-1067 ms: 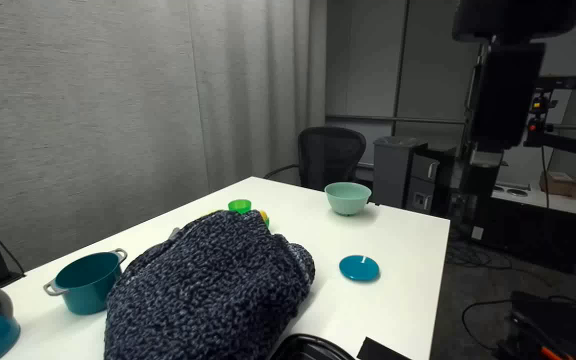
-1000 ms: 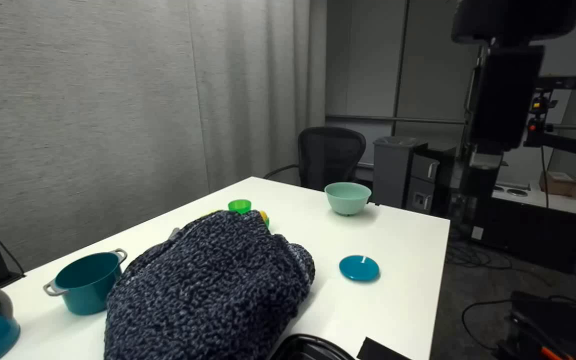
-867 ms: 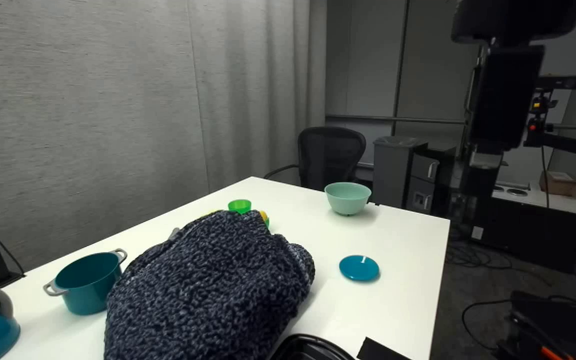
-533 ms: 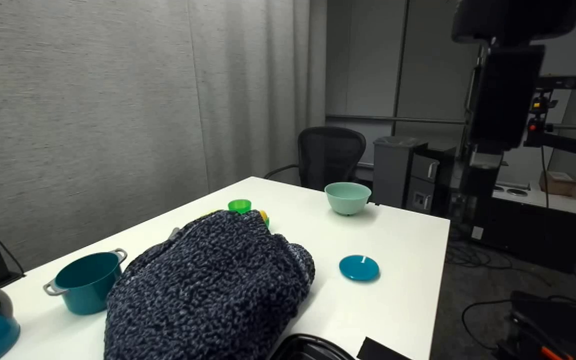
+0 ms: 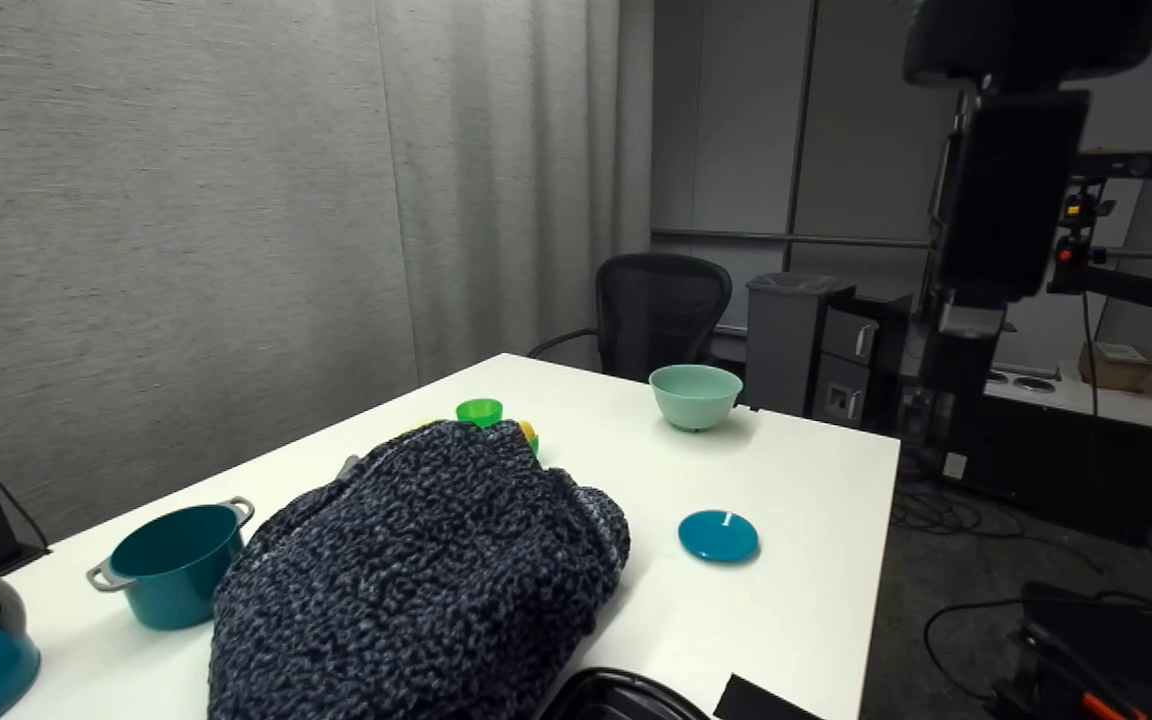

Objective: Move the cloth to the right

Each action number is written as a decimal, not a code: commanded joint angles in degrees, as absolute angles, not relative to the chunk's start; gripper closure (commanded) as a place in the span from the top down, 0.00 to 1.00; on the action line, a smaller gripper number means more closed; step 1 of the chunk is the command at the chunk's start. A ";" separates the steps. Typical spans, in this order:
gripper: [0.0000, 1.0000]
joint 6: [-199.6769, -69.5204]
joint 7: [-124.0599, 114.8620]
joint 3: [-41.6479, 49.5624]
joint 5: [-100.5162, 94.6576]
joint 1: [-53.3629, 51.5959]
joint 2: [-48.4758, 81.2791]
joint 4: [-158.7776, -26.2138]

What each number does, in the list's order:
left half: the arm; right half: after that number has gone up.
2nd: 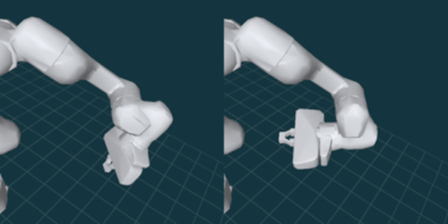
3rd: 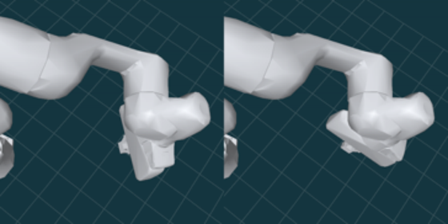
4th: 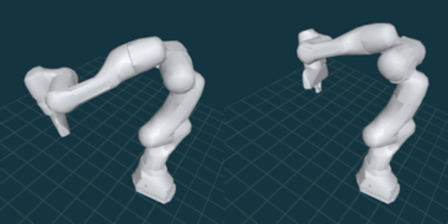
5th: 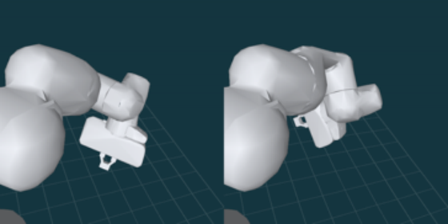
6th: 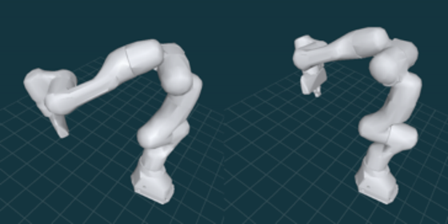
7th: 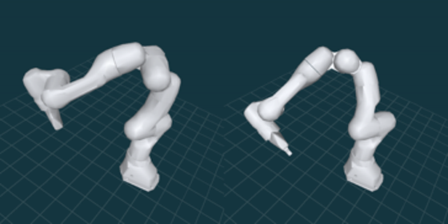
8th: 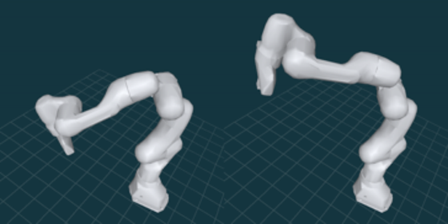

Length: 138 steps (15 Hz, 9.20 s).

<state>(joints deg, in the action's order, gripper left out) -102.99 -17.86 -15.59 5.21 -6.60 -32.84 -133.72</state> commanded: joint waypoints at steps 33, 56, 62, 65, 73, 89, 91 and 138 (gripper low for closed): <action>1.00 -132.78 -37.33 -10.37 -14.97 -7.66 8.49 -112.37; 1.00 -145.53 -40.85 -1.94 -10.27 -14.00 31.67 -92.29; 0.74 -151.67 -41.77 0.11 -7.95 -15.43 36.55 -87.31; 0.49 -149.59 -40.41 -0.98 -4.74 -15.21 38.46 -85.65; 0.00 -145.94 -41.13 1.49 -4.75 -15.70 39.36 -85.61; 0.00 -133.25 -48.51 10.64 -9.42 -14.48 32.39 -98.30; 0.00 -129.11 -49.52 11.96 -11.06 -13.95 30.70 -99.18; 0.00 -118.82 -39.40 8.51 -9.32 -12.08 30.79 -97.54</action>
<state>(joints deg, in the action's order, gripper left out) -120.45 -37.27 6.58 -5.95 -12.76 34.16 -92.74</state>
